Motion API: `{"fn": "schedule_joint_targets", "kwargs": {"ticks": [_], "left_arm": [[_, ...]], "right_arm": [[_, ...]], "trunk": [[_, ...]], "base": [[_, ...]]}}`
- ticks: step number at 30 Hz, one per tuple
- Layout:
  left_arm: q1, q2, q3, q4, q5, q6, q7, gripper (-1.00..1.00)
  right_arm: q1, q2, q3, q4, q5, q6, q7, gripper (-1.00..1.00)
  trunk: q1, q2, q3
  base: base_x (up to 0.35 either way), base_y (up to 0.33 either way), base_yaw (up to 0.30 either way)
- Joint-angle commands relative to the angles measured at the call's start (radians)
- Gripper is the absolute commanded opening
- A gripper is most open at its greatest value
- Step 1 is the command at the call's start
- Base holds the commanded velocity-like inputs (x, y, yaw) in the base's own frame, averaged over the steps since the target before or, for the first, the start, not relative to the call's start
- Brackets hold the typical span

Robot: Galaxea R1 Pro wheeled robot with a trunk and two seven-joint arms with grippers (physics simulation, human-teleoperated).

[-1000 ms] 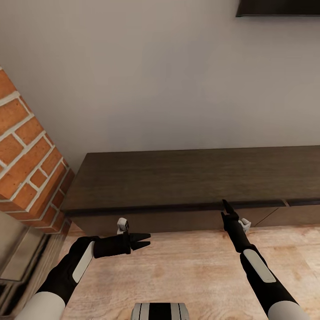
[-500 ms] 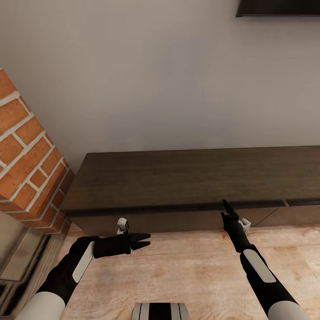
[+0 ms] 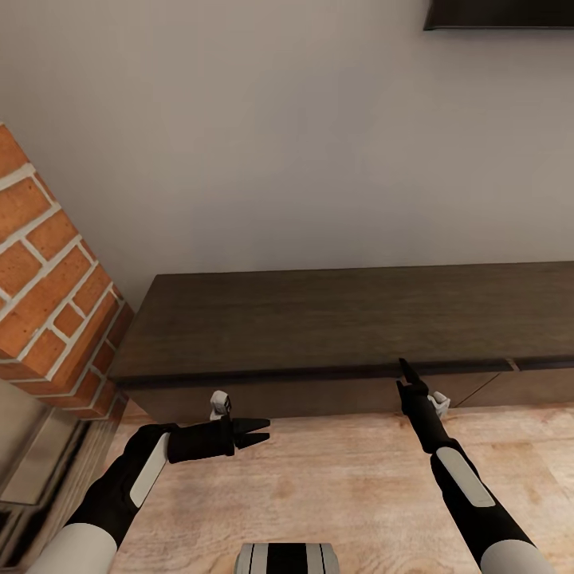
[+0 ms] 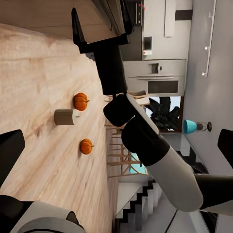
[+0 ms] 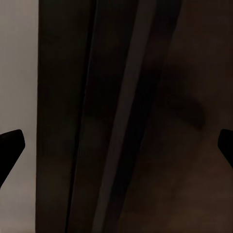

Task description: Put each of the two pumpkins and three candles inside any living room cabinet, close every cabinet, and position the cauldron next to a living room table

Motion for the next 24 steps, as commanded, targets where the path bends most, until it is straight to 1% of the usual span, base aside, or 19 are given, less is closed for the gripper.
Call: {"fn": "schedule_joint_targets", "kwargs": {"ticks": [1,5,6,18,24], "left_arm": [[0.000,0.001,-0.002,0.000,0.004,0.006,-0.001,1.00],[0.000,0.001,-0.002,0.000,0.004,0.006,-0.001,1.00],[0.000,0.001,-0.002,0.000,0.004,0.007,-0.001,1.00],[0.000,0.001,-0.002,0.000,0.004,0.006,-0.001,1.00],[0.000,0.001,-0.003,0.000,0.004,0.006,-0.001,1.00]], "right_arm": [[0.000,0.000,0.000,0.000,-0.010,0.004,0.004,1.00],[0.000,0.000,0.000,0.000,-0.010,0.004,0.004,1.00],[0.000,0.000,0.000,0.000,-0.009,0.004,0.004,-1.00],[0.000,0.000,0.000,0.000,-0.010,0.004,-0.006,-1.00],[0.000,0.000,0.000,0.000,-0.010,0.004,-0.006,-1.00]], "trunk": [[0.000,0.000,-0.001],[0.000,0.000,-0.001],[0.000,0.000,-0.001],[0.000,0.000,-0.001],[0.000,0.000,-0.001]], "base": [[0.000,0.000,0.000],[0.000,0.000,0.000],[0.000,0.000,0.000],[-0.002,0.000,0.000],[-0.061,0.000,0.000]]}}
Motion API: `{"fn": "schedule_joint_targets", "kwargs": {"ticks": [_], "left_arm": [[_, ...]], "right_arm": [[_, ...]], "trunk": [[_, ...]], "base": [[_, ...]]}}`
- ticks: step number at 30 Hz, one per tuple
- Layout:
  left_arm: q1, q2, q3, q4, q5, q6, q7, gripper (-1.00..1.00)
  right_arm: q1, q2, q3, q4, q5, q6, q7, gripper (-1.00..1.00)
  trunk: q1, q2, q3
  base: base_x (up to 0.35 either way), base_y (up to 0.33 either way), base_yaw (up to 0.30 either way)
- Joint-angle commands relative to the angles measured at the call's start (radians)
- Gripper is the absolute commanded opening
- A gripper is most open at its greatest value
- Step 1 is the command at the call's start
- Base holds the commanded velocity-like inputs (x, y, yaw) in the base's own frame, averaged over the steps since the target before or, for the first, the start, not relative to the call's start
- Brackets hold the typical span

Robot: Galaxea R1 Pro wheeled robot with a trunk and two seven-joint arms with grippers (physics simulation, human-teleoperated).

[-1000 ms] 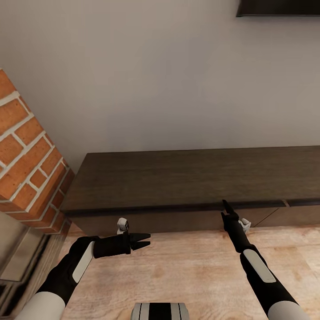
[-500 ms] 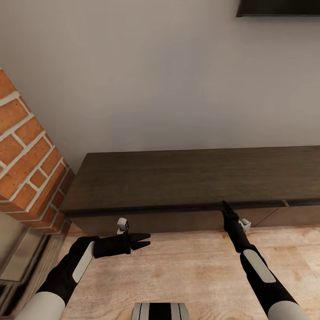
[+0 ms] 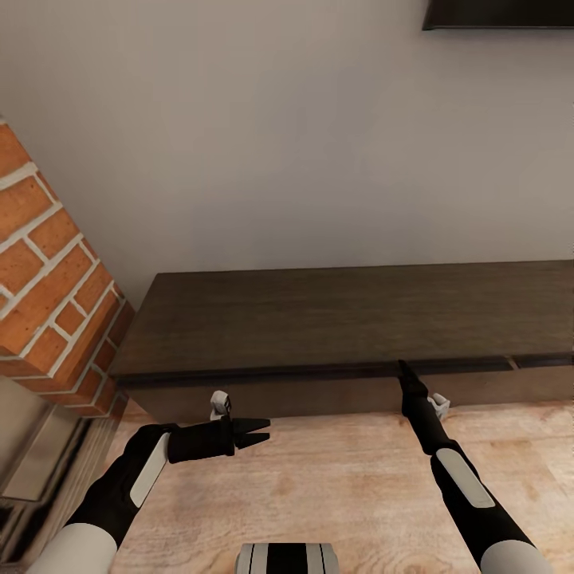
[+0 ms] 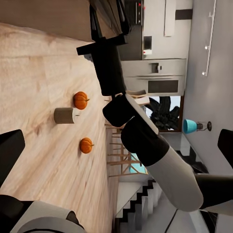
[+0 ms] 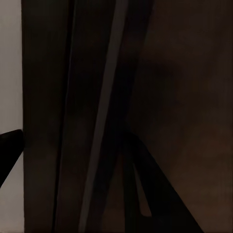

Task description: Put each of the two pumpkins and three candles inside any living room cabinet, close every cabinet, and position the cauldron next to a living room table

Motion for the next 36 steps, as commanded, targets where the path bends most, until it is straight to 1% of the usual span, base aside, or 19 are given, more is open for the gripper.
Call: {"fn": "schedule_joint_targets", "kwargs": {"ticks": [1,36], "left_arm": [[0.000,0.001,-0.002,0.000,0.004,0.007,-0.001,1.00],[0.000,0.001,-0.001,0.000,0.004,0.007,-0.001,1.00]], "right_arm": [[-0.001,0.000,0.000,-0.009,-0.014,0.006,0.009,-1.00],[-0.001,0.000,0.000,-0.009,-0.014,0.006,0.009,-1.00]], "trunk": [[0.000,0.000,-0.001],[0.000,0.000,-0.001]], "base": [[-0.013,0.000,0.000],[-0.011,0.000,0.000]]}}
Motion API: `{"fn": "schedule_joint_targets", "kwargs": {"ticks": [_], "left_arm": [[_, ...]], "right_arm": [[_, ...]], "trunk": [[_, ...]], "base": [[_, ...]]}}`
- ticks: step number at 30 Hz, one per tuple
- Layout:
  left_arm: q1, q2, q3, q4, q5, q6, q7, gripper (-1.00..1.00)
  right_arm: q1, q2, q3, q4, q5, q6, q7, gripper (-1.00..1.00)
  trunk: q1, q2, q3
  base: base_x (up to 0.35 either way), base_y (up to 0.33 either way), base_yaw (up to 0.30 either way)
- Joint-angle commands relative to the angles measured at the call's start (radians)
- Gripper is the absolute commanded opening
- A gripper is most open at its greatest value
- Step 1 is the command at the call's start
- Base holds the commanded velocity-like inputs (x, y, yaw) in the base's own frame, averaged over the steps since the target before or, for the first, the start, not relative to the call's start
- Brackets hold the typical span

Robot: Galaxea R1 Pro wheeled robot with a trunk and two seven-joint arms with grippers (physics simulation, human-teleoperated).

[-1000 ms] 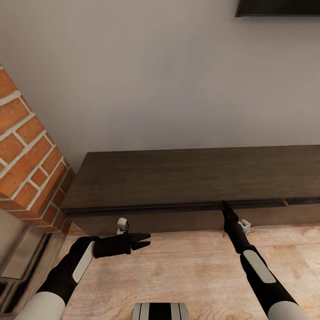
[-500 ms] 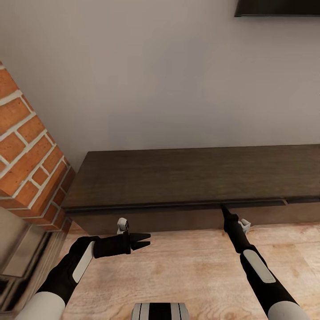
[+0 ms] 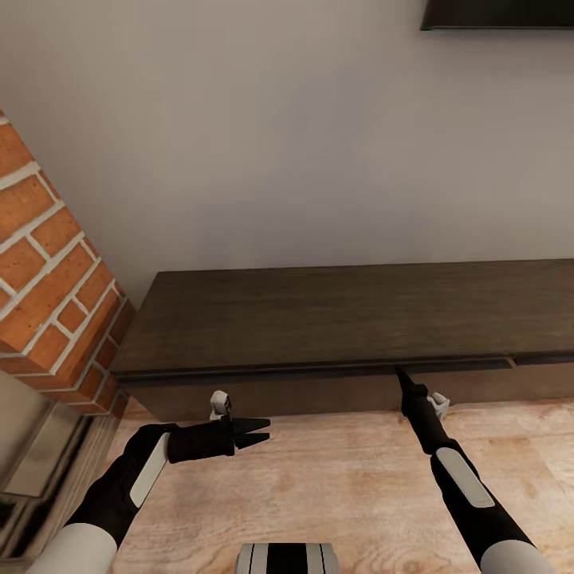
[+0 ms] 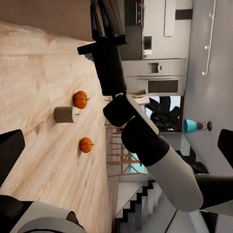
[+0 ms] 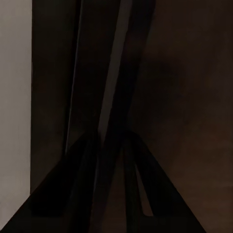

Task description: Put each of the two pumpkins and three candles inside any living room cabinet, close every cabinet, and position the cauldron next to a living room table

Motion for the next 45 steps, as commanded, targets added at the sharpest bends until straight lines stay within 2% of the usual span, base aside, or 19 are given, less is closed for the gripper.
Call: {"fn": "schedule_joint_targets", "kwargs": {"ticks": [1,19,45], "left_arm": [[0.000,0.001,-0.002,0.000,0.004,0.007,-0.001,1.00],[0.000,0.001,-0.003,0.000,0.004,0.006,-0.001,1.00],[0.000,0.001,-0.005,0.000,0.004,0.006,-0.001,1.00]], "right_arm": [[-0.001,0.000,-0.001,-0.002,-0.019,0.006,0.010,-1.00],[-0.001,0.000,-0.001,-0.002,-0.017,0.006,0.010,-1.00],[-0.001,0.000,-0.001,-0.003,-0.017,0.006,0.010,-1.00]], "trunk": [[0.000,0.000,0.000],[0.000,0.000,0.000],[0.000,0.000,0.000]], "base": [[0.000,0.000,0.000],[-0.060,0.000,0.000],[-0.281,0.000,0.000]]}}
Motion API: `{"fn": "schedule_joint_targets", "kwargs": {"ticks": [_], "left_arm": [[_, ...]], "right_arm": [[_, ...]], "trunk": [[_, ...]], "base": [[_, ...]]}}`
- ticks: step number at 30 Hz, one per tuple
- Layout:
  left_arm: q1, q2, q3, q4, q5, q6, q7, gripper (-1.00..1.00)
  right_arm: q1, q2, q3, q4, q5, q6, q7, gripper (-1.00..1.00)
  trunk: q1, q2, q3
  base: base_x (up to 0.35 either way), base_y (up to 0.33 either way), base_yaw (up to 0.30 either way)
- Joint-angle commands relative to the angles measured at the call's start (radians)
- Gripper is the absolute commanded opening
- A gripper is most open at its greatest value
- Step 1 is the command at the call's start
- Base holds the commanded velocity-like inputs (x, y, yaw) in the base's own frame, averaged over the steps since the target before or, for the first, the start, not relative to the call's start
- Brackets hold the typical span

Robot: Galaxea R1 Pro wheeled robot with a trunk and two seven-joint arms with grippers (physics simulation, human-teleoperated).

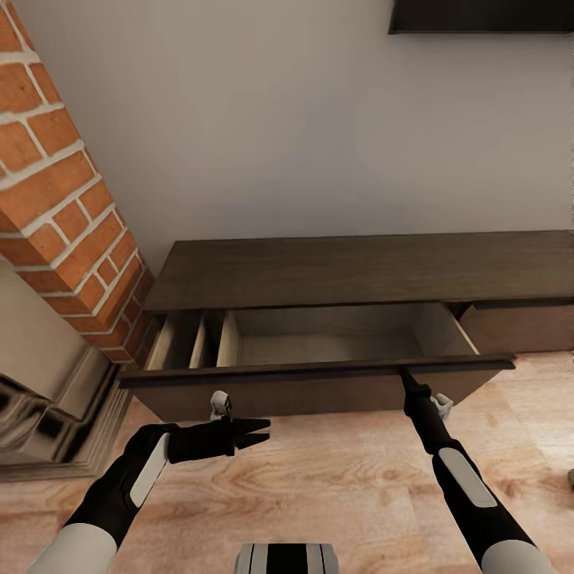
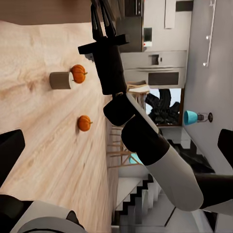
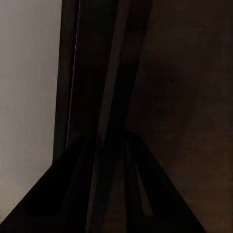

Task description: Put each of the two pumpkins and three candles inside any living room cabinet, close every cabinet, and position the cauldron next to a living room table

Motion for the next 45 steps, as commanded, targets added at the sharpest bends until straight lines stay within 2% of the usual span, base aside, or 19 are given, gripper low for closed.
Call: {"fn": "schedule_joint_targets", "kwargs": {"ticks": [1,24,32,45], "left_arm": [[-0.001,0.001,-0.002,0.000,0.004,0.006,-0.001,1.00],[-0.001,0.001,0.000,0.000,0.005,0.007,-0.002,1.00],[-0.001,0.001,0.000,0.000,0.002,0.006,-0.052,1.00],[-0.001,0.001,-0.001,0.000,0.002,0.006,-0.056,1.00]], "right_arm": [[0.000,0.000,0.017,-0.007,-0.004,0.006,0.011,-1.00],[0.000,0.000,0.017,-0.007,-0.004,0.004,0.011,-1.00],[0.000,0.000,0.017,-0.006,-0.004,0.003,0.011,-1.00],[0.000,0.000,0.019,-0.005,-0.005,0.001,0.011,-1.00]], "trunk": [[-0.001,0.000,-0.001],[-0.001,0.000,-0.001],[-0.001,0.000,-0.001],[-0.001,0.000,-0.001]], "base": [[-0.241,0.000,0.000],[-0.120,0.000,0.000],[-0.056,0.000,0.000],[-0.069,0.000,0.000]]}}
